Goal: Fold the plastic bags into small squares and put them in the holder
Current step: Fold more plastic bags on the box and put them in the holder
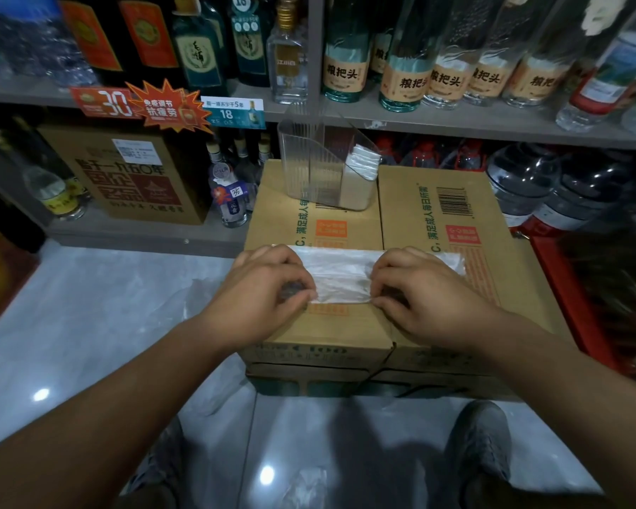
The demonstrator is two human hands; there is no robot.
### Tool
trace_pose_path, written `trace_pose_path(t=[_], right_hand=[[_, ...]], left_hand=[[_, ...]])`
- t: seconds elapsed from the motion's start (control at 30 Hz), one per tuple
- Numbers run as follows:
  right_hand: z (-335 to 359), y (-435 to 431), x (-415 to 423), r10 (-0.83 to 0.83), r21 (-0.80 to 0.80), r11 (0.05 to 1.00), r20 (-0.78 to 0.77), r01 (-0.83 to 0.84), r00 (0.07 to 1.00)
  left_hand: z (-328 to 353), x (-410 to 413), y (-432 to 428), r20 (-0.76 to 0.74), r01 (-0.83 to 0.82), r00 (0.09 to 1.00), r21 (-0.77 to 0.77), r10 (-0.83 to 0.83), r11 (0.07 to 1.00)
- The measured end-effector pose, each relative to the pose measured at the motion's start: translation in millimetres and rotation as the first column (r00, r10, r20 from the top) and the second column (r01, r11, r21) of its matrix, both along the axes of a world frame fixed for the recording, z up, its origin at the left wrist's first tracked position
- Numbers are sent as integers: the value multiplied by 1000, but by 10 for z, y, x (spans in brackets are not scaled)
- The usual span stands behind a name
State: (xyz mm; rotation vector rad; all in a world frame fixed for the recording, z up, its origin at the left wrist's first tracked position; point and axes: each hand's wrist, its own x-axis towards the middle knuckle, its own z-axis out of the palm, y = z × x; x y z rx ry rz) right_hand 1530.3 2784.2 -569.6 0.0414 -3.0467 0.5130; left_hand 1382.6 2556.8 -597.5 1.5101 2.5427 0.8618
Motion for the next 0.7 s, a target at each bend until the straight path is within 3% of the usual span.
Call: trace_pose_path(t=[0.1,0.3,0.5,0.7], right_hand=[[-5,-24,-17,-19,8,1000,-16,19,1000],[109,-1,-33,-168,-157,973,38,172,985],[160,77,-56,-255,-203,942,78,266,964],[40,164,-224,-455,-320,830,88,458,886]], left_hand=[[-3,6,2,28,-10,1000,-6,10,1000],[52,-17,-2,40,-104,994,31,103,994],[80,-88,35,249,-273,934,39,256,961],[106,-99,109,243,-428,879,22,410,904]])
